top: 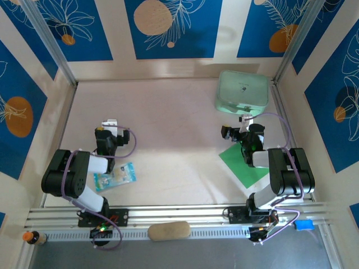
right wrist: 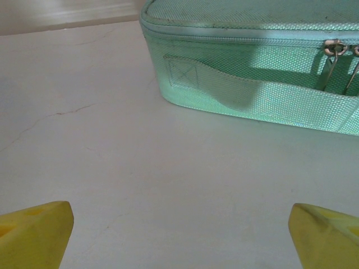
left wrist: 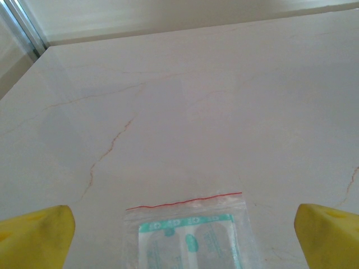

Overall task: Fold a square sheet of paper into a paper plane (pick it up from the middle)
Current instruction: Move the square sheet of paper to the center of the table.

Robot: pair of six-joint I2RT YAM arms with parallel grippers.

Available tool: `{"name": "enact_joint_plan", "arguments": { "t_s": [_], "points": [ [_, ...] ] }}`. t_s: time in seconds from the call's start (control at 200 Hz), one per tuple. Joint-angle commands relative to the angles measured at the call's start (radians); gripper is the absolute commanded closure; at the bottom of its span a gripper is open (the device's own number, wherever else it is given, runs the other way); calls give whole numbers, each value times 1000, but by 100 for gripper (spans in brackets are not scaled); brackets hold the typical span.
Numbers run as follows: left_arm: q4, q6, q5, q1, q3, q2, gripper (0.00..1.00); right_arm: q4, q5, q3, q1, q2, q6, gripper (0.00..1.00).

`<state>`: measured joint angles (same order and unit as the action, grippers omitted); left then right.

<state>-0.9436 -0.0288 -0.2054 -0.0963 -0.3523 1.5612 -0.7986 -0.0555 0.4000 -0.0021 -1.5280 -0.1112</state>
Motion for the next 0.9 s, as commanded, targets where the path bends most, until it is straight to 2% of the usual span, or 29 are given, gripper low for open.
{"name": "enact_joint_plan", "arguments": {
  "t_s": [0.0,0.34,0.445,0.48,0.52,0.565,0.61,0.645,0.7,0.76,0.825,0.895],
  "points": [
    [-42,-12,49,6,1,3,0,-8,-16,17,3,6,17,1],
    [-167,-16,59,4,70,-9,0,-46,-52,-7,35,17,46,1],
    [-148,-14,29,-1,97,-86,0,-4,-65,-9,41,71,45,1],
    [-108,-8,11,-2,95,-121,0,63,-78,12,46,103,46,1],
    [-24,8,-17,-2,81,-176,0,223,-93,70,50,147,23,1],
    [104,38,-55,-2,54,-242,0,426,-119,154,44,183,-49,1],
    [239,83,-81,-2,20,-306,0,603,-199,222,46,208,-130,1],
    [341,134,-97,-2,-7,-351,0,713,-264,273,47,224,-195,1],
    [468,182,-93,-2,-51,-410,0,849,-283,320,45,258,-276,1],
    [610,257,-81,-2,-100,-468,0,957,-242,353,37,307,-347,1],
    [689,327,-46,-2,-128,-519,0,1074,-184,365,14,360,-516,1],
    [773,477,9,-2,-141,-567,0,1098,-3,331,-35,406,-578,1]
  ]
}}
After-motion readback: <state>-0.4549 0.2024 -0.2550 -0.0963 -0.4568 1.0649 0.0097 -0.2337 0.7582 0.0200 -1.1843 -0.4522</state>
